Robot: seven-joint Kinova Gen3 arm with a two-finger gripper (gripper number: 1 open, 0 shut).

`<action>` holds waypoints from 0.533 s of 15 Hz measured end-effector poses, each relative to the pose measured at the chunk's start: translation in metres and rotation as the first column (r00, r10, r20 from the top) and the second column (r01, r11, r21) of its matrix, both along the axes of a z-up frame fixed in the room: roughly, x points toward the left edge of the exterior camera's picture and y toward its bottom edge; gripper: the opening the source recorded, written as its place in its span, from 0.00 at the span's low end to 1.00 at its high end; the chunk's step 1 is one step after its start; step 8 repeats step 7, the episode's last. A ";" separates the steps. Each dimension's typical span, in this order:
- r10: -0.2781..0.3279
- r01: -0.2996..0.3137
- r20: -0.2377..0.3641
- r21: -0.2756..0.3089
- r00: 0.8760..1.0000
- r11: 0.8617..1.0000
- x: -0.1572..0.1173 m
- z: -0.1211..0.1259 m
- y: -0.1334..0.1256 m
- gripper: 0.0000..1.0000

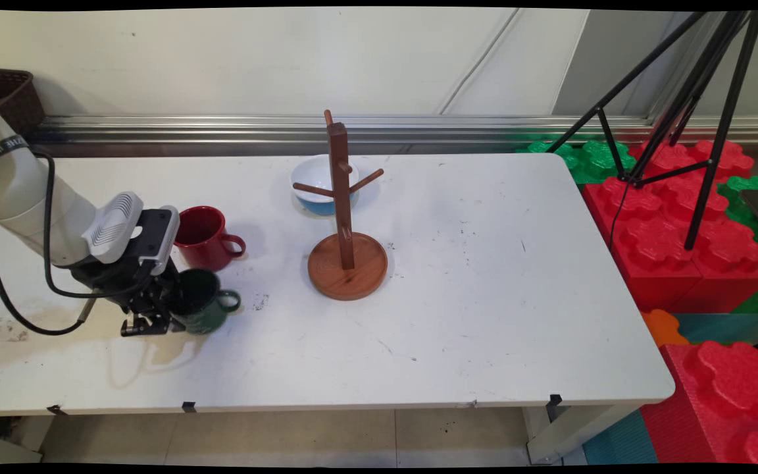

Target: Place the picked object on the table

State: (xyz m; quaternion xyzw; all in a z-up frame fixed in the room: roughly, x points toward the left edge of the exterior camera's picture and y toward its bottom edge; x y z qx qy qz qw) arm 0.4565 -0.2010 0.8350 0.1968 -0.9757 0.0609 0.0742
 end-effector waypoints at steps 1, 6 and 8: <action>-0.001 0.001 -0.001 0.000 1.000 1.000 0.000 0.000 0.000 1.00; -0.003 0.003 -0.008 -0.003 1.000 1.000 -0.001 0.000 -0.002 1.00; -0.002 0.002 -0.010 -0.004 1.000 1.000 -0.001 0.000 -0.002 1.00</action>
